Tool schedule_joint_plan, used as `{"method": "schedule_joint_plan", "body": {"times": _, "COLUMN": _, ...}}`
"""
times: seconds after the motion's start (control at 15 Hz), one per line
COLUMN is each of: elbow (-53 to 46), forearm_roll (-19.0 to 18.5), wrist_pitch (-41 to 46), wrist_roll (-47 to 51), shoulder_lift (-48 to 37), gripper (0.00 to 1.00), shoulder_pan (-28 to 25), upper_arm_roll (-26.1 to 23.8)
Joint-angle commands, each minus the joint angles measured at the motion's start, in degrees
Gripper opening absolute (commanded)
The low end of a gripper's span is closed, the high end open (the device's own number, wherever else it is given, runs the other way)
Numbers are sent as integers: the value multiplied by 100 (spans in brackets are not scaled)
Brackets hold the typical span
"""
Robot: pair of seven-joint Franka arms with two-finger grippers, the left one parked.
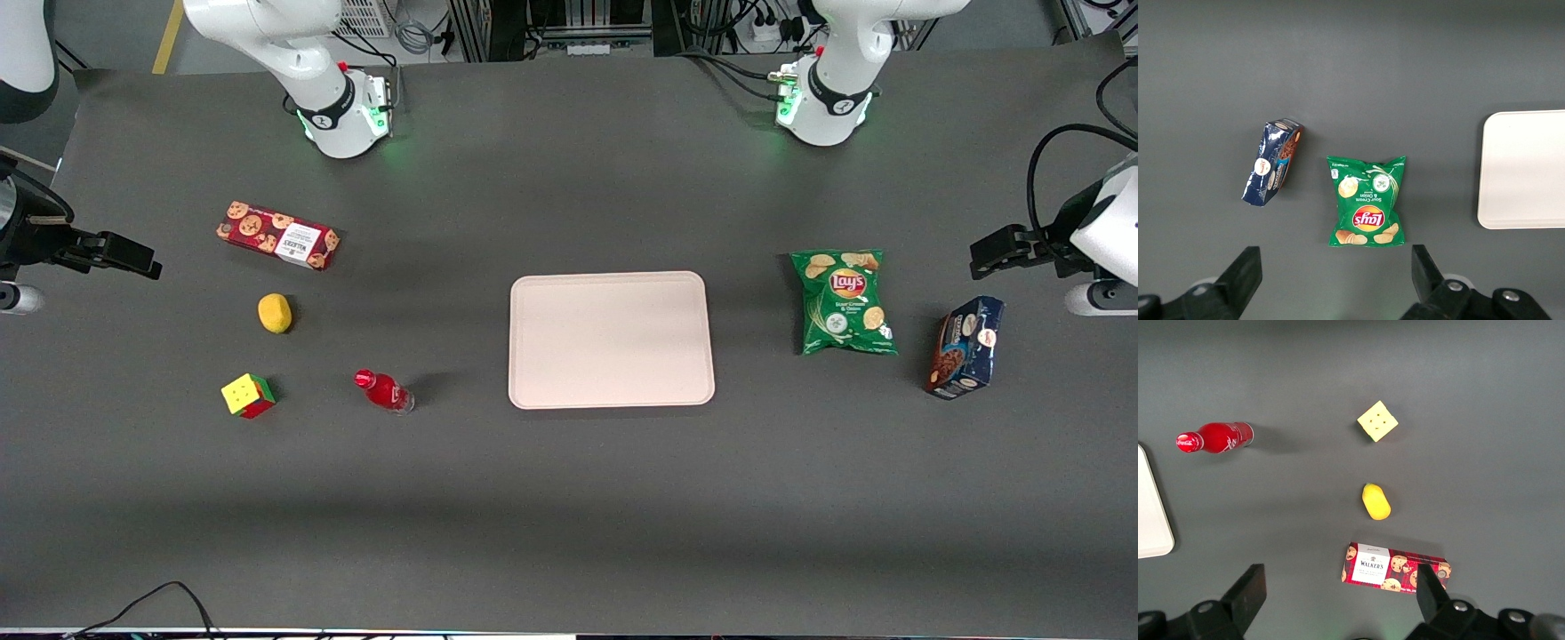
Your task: Place coke bottle on tray
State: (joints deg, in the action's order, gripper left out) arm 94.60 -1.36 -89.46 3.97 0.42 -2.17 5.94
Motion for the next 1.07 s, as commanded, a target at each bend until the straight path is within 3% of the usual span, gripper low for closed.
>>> {"method": "schedule_joint_plan", "body": {"times": 0.0, "elbow": -109, "forearm_roll": 66, "wrist_pitch": 130, "wrist_roll": -89, "shoulder_lift": 2, "gripper": 100, "shoulder_pan": 50, "upper_arm_roll": -40}}
{"method": "schedule_joint_plan", "body": {"times": 0.67, "elbow": -311, "forearm_roll": 145, "wrist_pitch": 148, "wrist_roll": -124, "shoulder_lift": 169, "gripper": 100, "shoulder_pan": 23, "upper_arm_roll": -40}}
{"method": "schedule_joint_plan", "body": {"times": 1.0, "elbow": -329, "forearm_roll": 180, "wrist_pitch": 438, "wrist_roll": -80, "shoulder_lift": 108, "gripper": 100, "shoulder_pan": -538, "upper_arm_roll": -49}}
